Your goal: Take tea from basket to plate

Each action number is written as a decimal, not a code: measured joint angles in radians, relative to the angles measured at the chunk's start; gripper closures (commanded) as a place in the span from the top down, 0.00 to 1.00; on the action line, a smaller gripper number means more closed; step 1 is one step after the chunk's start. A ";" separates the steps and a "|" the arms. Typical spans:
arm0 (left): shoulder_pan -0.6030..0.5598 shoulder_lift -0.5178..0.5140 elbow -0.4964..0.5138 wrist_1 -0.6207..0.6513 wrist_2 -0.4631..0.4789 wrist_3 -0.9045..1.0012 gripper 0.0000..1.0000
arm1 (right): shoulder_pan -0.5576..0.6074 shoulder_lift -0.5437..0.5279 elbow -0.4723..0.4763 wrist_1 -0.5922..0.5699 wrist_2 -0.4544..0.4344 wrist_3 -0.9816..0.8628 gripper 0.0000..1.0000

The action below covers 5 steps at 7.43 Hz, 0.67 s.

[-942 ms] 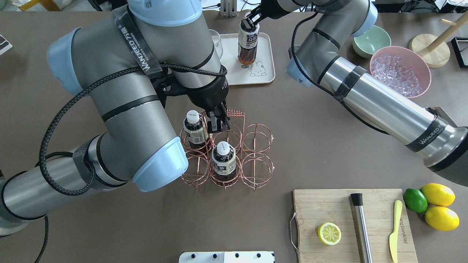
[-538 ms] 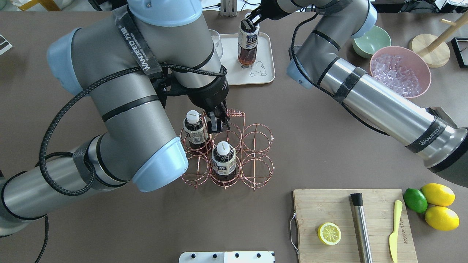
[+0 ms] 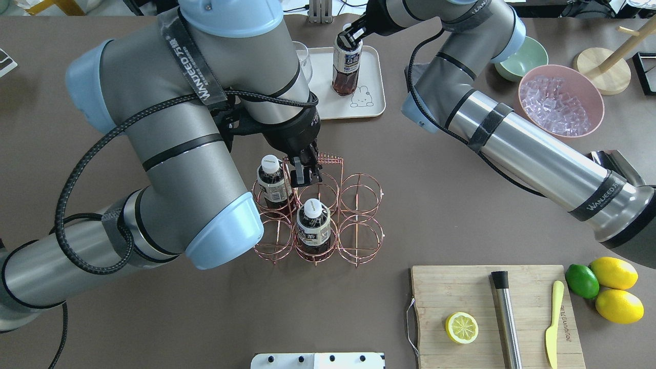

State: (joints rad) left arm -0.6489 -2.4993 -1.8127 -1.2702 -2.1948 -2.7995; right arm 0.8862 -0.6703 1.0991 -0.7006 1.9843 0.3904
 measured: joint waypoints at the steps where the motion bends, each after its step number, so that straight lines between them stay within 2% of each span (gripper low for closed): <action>1: 0.000 0.000 0.000 0.000 0.000 0.000 0.00 | -0.002 -0.004 0.001 0.008 -0.003 0.005 0.48; 2: 0.000 0.000 0.000 0.000 0.000 0.000 0.00 | -0.001 -0.005 0.004 0.012 -0.003 0.009 0.96; 5: 0.000 0.000 0.000 0.000 0.000 0.000 0.00 | -0.001 -0.013 0.020 0.013 -0.001 0.027 0.99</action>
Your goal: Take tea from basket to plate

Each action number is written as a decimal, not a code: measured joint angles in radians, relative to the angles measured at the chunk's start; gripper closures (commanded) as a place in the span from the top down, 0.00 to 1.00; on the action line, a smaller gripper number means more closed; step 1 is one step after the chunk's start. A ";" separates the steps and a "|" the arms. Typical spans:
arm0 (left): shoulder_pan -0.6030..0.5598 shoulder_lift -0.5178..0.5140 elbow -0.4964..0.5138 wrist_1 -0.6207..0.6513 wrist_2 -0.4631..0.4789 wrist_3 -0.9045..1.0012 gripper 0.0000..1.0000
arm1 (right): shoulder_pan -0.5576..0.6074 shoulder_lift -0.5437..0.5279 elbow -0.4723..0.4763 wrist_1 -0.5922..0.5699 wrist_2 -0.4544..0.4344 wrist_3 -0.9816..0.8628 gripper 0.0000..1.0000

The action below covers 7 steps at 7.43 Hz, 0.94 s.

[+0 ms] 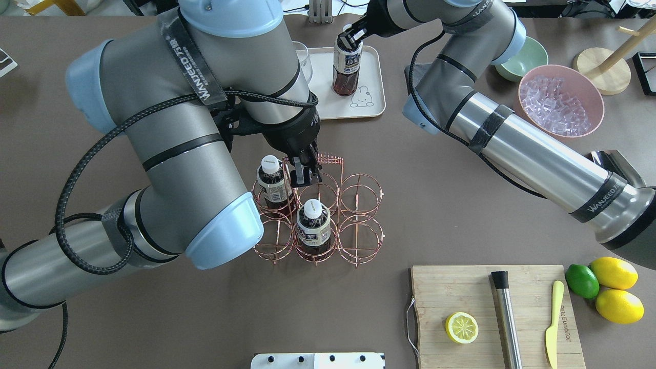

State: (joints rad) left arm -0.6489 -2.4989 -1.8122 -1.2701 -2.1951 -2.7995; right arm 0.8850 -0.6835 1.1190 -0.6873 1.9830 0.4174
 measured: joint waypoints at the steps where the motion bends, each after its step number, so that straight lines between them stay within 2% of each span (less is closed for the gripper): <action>1: 0.000 0.001 -0.001 0.000 0.000 0.000 0.00 | 0.000 -0.002 0.003 0.000 0.000 0.002 0.99; 3: -0.005 0.016 -0.031 0.013 0.000 0.000 0.00 | 0.011 -0.007 0.028 -0.006 0.006 0.006 0.99; 4: -0.016 0.036 -0.079 0.049 0.000 0.000 0.00 | 0.030 -0.017 0.054 -0.019 0.017 0.007 0.99; 6: -0.080 0.064 -0.161 0.175 -0.021 0.029 0.00 | 0.087 -0.075 0.173 -0.104 0.064 0.004 0.99; 7: -0.134 0.082 -0.179 0.236 -0.055 0.100 0.00 | 0.121 -0.125 0.270 -0.180 0.108 0.001 0.99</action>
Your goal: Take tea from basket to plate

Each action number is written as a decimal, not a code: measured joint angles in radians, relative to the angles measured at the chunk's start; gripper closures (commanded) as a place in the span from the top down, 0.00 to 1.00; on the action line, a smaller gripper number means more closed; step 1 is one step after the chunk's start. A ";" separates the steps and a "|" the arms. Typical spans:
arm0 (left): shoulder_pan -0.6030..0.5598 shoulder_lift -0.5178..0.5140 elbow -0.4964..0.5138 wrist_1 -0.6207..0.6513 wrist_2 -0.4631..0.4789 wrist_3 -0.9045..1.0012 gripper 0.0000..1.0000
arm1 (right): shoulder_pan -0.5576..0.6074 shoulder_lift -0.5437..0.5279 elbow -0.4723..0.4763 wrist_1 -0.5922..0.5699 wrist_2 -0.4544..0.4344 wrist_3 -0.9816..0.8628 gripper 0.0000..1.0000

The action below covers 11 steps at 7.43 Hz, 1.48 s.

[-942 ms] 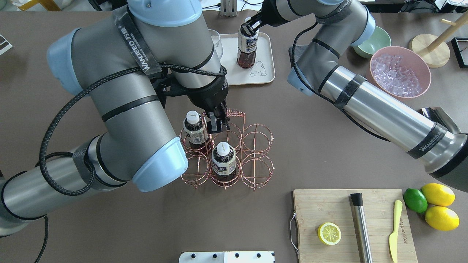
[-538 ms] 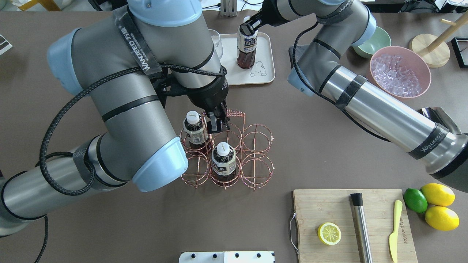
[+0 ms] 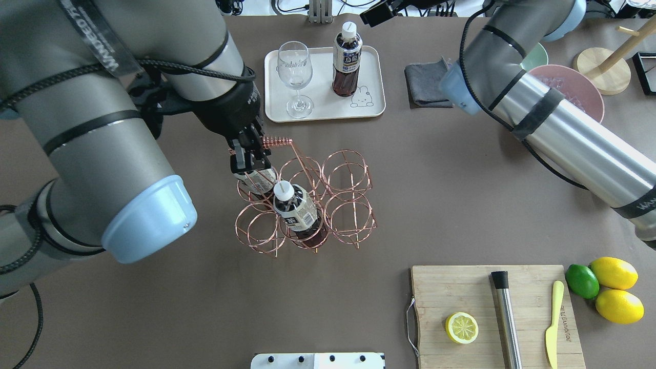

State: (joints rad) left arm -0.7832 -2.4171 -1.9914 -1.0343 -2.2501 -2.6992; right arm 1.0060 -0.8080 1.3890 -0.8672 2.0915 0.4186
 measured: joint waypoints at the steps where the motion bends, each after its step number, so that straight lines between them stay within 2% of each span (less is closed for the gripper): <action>1: -0.053 0.016 -0.007 0.041 -0.024 0.052 0.00 | 0.040 -0.080 0.126 -0.080 0.039 -0.004 0.98; 2: -0.104 0.024 -0.013 0.094 -0.040 0.099 0.00 | 0.097 -0.157 0.230 -0.151 0.108 -0.007 0.99; 3: -0.149 0.030 -0.017 0.157 -0.048 0.174 0.00 | 0.175 -0.215 0.293 -0.219 0.205 -0.009 0.98; 5: -0.248 0.079 -0.039 0.257 -0.053 0.351 0.00 | 0.331 -0.359 0.375 -0.306 0.368 -0.017 0.98; 6: -0.298 0.112 -0.056 0.314 -0.051 0.466 0.00 | 0.398 -0.464 0.414 -0.322 0.405 -0.034 0.96; 7: -0.346 0.153 -0.066 0.356 -0.047 0.582 0.00 | 0.455 -0.562 0.430 -0.337 0.421 -0.065 0.92; 8: -0.409 0.209 -0.068 0.376 -0.045 0.709 0.00 | 0.499 -0.631 0.428 -0.391 0.425 -0.117 0.92; 11: -0.588 0.375 -0.051 0.383 -0.026 1.069 0.00 | 0.537 -0.680 0.324 -0.672 0.342 -0.274 0.99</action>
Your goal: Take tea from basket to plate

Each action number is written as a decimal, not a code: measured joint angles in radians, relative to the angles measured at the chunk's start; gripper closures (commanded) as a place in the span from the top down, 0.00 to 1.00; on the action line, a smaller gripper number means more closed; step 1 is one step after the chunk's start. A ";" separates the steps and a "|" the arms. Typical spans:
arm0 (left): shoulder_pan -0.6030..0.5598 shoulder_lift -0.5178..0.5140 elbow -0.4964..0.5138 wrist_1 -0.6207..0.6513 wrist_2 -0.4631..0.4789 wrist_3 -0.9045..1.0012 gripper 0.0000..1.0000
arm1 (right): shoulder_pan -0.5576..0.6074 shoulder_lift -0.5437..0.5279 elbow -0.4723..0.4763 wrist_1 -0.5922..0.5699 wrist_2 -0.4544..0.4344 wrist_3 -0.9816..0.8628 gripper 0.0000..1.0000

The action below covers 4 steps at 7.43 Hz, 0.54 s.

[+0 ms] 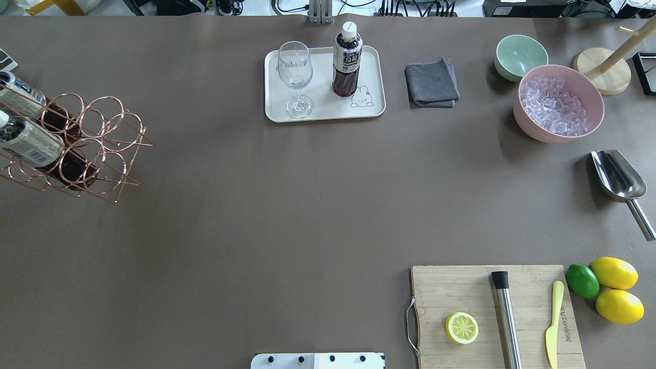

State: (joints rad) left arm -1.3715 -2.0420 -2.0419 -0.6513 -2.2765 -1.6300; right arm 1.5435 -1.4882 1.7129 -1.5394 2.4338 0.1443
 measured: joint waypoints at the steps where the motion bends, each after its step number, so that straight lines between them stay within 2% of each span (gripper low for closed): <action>1: -0.033 0.029 0.050 -0.008 0.012 0.133 0.00 | 0.003 -0.001 -0.025 -0.088 -0.066 -0.067 0.99; 2: -0.061 0.046 0.104 -0.032 0.027 0.223 0.00 | 0.003 -0.008 -0.043 -0.130 -0.122 -0.109 0.99; 4: -0.098 0.068 0.209 -0.147 0.036 0.273 0.00 | 0.002 -0.020 -0.066 -0.145 -0.156 -0.128 0.99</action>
State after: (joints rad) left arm -1.4696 -1.9740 -1.8332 -0.7988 -2.2403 -1.3574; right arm 1.5457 -1.5084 1.6470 -1.6846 2.2777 0.0162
